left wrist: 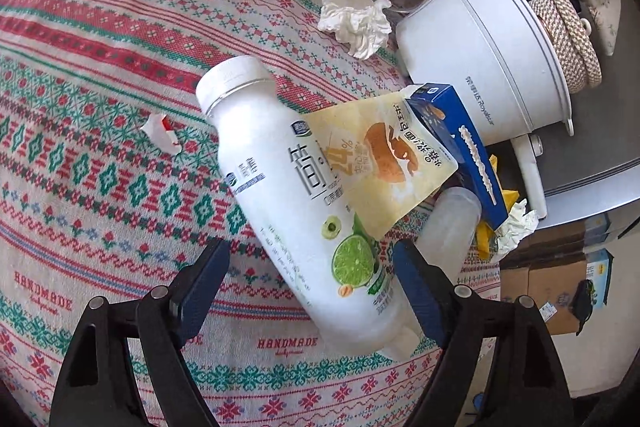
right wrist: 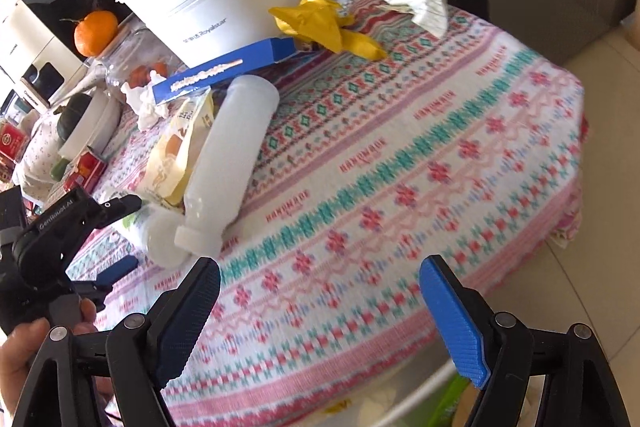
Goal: Collect trash
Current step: 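Grasp the white yogurt bottle with the left tool while the right tool grasps the frosted bottle, then lift both bottles and carry them over the white bin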
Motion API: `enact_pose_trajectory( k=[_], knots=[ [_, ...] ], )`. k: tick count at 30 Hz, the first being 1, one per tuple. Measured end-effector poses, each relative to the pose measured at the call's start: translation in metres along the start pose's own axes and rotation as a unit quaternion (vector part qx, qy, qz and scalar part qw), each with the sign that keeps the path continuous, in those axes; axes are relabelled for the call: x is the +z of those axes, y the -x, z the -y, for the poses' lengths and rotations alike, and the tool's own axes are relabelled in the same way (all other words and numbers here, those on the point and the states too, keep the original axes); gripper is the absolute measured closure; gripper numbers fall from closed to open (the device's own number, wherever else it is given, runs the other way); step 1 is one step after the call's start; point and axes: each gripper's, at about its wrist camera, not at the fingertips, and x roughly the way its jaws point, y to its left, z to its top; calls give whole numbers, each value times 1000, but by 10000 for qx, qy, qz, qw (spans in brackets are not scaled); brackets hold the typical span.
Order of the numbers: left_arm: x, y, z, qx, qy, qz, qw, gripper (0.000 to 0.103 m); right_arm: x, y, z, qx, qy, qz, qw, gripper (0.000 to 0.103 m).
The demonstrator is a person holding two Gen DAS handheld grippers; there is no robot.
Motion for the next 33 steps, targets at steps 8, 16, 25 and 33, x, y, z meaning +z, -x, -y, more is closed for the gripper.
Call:
enact_pose_trajectory(
  k=[8, 16, 25, 33],
  knots=[
    [6, -5, 0, -60, -384, -23, 9992, 37, 38, -54, -34, 134, 31, -199, 9997, 17],
    [8, 14, -18, -93, -345, -144, 9993, 48, 44, -106, -66, 232, -145, -438, 9987, 17],
    [0, 32, -25, 185, -793, -236, 9964, 48, 55, -141, -88, 19, 44, -536, 9986, 27],
    [0, 44, -28, 122, -875, -240, 9958, 49, 40, -136, -82, 273, -67, -592, 9979, 48]
  ],
)
